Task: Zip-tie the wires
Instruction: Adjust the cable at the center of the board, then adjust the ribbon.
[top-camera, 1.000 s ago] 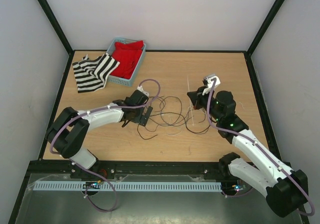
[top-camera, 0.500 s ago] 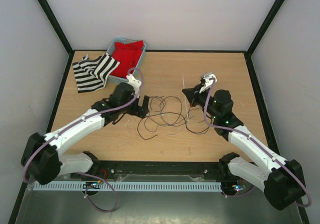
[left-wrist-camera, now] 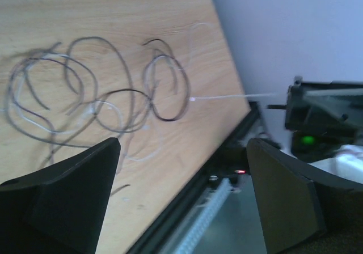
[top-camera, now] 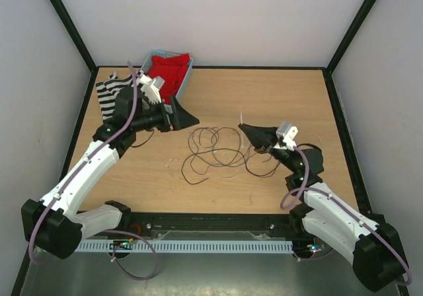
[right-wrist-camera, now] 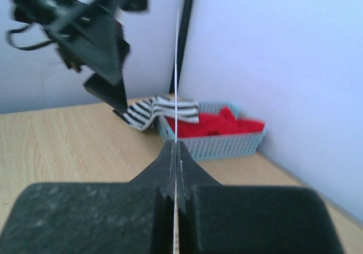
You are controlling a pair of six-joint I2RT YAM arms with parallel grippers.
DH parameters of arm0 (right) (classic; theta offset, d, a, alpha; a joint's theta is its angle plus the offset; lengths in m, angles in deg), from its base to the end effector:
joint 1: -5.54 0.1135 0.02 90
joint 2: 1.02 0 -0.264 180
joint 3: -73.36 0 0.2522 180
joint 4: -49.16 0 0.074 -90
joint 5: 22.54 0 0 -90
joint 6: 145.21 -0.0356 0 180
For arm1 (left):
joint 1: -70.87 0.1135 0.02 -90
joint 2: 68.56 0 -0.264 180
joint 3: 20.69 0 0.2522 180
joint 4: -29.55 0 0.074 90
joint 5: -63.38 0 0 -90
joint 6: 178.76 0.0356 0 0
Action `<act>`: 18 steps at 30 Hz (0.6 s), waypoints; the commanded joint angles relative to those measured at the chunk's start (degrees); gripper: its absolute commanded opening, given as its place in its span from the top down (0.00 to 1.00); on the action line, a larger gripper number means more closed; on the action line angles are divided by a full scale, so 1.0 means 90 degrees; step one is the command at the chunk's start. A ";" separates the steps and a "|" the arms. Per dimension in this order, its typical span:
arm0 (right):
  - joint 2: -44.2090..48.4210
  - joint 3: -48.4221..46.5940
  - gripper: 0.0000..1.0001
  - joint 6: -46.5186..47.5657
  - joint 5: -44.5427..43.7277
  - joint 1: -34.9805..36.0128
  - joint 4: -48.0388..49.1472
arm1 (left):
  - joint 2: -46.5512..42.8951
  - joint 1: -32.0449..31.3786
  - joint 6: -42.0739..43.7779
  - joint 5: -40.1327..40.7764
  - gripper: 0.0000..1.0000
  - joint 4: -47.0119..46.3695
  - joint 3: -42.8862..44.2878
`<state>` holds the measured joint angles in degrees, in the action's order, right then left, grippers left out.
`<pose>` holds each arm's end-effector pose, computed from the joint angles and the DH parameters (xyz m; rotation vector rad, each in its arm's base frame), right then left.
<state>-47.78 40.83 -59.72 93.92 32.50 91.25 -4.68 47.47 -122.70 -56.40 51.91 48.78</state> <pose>0.1508 0.0945 0.2933 -0.6290 0.9859 0.7369 0.2272 -0.1176 0.3448 0.2052 1.9834 -1.1537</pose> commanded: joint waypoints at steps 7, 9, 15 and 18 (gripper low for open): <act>0.0363 -0.0168 1.00 0.1923 0.1582 0.0429 0.1738 | 0.0271 0.0606 -0.4086 -0.2508 0.05 -0.1287 -0.0190; 0.0563 -0.0210 1.00 0.2624 0.1424 0.0674 0.1224 | 0.0415 0.0603 -0.4522 -0.2751 0.05 -0.1585 -0.0228; 0.0703 -0.0373 1.00 0.3247 0.1532 0.0983 0.0633 | 0.0593 0.0436 -0.4976 -0.2769 0.03 -0.1709 0.0061; 0.0671 -0.0379 1.00 0.3354 0.1544 0.1109 0.0661 | 0.0743 0.0195 -0.5289 -0.2736 0.02 -0.1758 0.0104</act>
<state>-41.94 39.06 -33.88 106.10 41.24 98.53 1.09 51.47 -163.42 -79.20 39.76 47.66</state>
